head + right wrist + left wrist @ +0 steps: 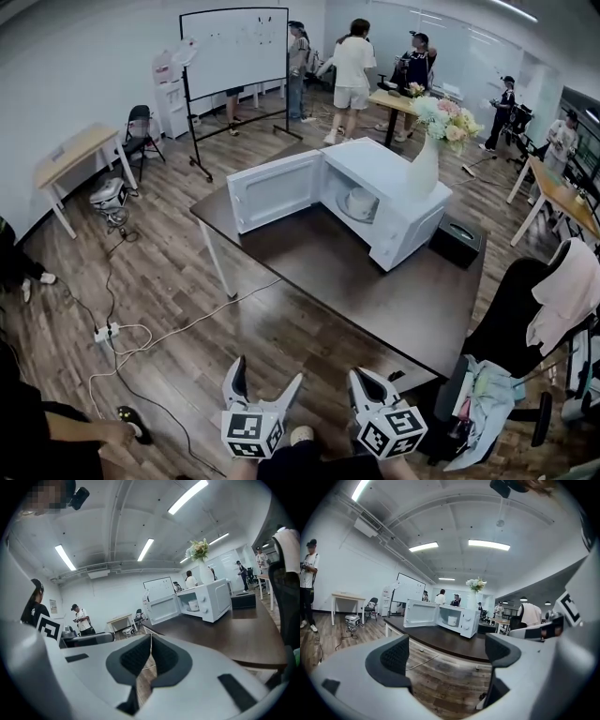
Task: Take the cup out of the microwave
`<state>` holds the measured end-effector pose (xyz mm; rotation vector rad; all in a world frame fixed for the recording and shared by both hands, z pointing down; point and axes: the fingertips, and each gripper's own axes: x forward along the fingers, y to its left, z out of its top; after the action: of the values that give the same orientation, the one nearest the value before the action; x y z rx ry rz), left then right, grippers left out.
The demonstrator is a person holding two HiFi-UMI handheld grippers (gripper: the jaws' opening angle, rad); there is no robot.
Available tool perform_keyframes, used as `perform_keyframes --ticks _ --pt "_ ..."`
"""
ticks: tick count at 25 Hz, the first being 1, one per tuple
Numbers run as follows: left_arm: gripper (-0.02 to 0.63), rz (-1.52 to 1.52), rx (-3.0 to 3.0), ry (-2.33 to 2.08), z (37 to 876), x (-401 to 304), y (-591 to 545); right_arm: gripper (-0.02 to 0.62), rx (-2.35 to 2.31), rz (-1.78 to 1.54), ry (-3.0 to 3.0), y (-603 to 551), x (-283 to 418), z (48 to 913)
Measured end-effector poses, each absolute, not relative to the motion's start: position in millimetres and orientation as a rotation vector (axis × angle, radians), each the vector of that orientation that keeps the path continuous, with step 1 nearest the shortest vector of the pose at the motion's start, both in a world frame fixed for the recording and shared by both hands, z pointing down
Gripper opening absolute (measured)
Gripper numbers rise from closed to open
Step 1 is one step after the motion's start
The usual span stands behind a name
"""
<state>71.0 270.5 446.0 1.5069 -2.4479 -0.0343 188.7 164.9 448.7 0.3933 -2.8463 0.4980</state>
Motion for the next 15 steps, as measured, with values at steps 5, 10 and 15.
perform_keyframes --ticks 5,10,15 --pt "0.511 -0.058 1.54 -2.416 449.5 47.9 256.1 -0.005 0.394 0.496 -2.852 153.7 162.4 452.0" --pt "0.518 -0.039 1.511 -2.407 458.0 34.4 249.9 -0.005 0.39 0.513 -2.842 142.4 144.5 457.8" --pt "0.515 -0.022 1.458 -2.427 462.4 22.2 256.1 -0.005 0.346 0.515 -2.819 141.4 129.3 464.7"
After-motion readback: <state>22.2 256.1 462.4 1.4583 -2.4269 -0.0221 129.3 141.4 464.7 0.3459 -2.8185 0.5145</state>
